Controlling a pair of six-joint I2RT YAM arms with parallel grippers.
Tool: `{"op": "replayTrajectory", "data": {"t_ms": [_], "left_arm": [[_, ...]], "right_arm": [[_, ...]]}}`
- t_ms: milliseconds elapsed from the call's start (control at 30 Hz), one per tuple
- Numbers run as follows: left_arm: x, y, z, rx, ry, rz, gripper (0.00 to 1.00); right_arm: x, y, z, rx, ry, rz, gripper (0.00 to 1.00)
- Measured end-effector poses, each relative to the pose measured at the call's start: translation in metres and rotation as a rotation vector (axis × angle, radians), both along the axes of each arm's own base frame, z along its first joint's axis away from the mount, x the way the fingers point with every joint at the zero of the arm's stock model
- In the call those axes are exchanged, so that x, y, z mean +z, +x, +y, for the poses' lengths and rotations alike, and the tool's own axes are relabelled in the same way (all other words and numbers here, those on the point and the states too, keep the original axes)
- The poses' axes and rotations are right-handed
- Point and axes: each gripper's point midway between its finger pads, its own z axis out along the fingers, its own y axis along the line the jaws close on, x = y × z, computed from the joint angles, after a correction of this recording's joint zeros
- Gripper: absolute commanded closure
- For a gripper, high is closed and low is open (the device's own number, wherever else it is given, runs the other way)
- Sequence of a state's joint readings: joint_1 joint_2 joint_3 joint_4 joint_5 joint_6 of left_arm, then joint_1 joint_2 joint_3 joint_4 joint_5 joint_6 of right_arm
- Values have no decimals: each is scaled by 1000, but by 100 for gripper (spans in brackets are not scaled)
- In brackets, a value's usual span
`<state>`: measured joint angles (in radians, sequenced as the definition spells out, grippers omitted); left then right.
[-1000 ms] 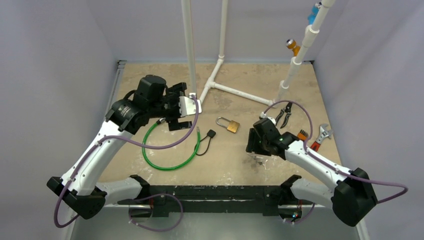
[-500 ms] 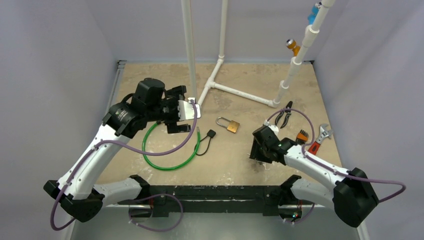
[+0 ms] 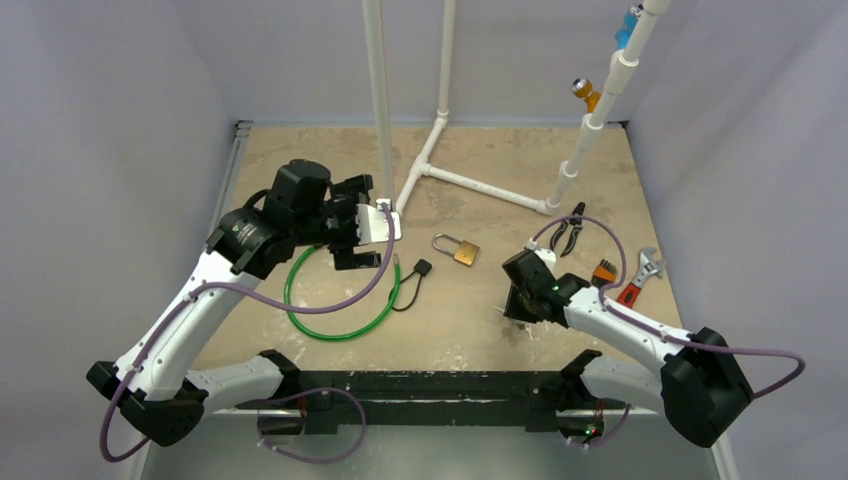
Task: Unlock with the key
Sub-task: Pick up the key from the center of the board.
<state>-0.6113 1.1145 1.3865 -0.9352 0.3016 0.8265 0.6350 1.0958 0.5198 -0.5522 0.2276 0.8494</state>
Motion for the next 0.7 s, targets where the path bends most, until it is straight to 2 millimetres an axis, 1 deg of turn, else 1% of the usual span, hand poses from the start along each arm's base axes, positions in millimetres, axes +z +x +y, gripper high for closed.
{"op": "replayTrajectory", "data": {"t_ms": [67, 233, 333, 433, 567, 633, 667, 700], "left_arm": [[-3, -1, 0, -1, 4, 5, 0], [-5, -2, 1, -1, 6, 10, 0], [-5, -3, 0, -5, 5, 7, 0], [-4, -4, 0, -8, 3, 7, 0], [-3, -6, -1, -15, -1, 7, 0], [-3, -8, -2, -23, -4, 7, 0], [-3, -8, -3, -26, -5, 8, 1], [-2, -9, -4, -31, -6, 8, 2]], "right_arm": [[0, 1, 1, -1, -2, 0, 85], [-2, 2, 0, -4, -12, 3, 89], [-4, 3, 0, -4, -17, 9, 89], [-6, 3, 0, -3, -22, 16, 87], [-6, 8, 4, 0, -25, 20, 88], [-6, 9, 6, 6, -24, 17, 93], [-6, 10, 8, 9, -23, 14, 99], [-6, 10, 9, 12, -22, 12, 100]]}}
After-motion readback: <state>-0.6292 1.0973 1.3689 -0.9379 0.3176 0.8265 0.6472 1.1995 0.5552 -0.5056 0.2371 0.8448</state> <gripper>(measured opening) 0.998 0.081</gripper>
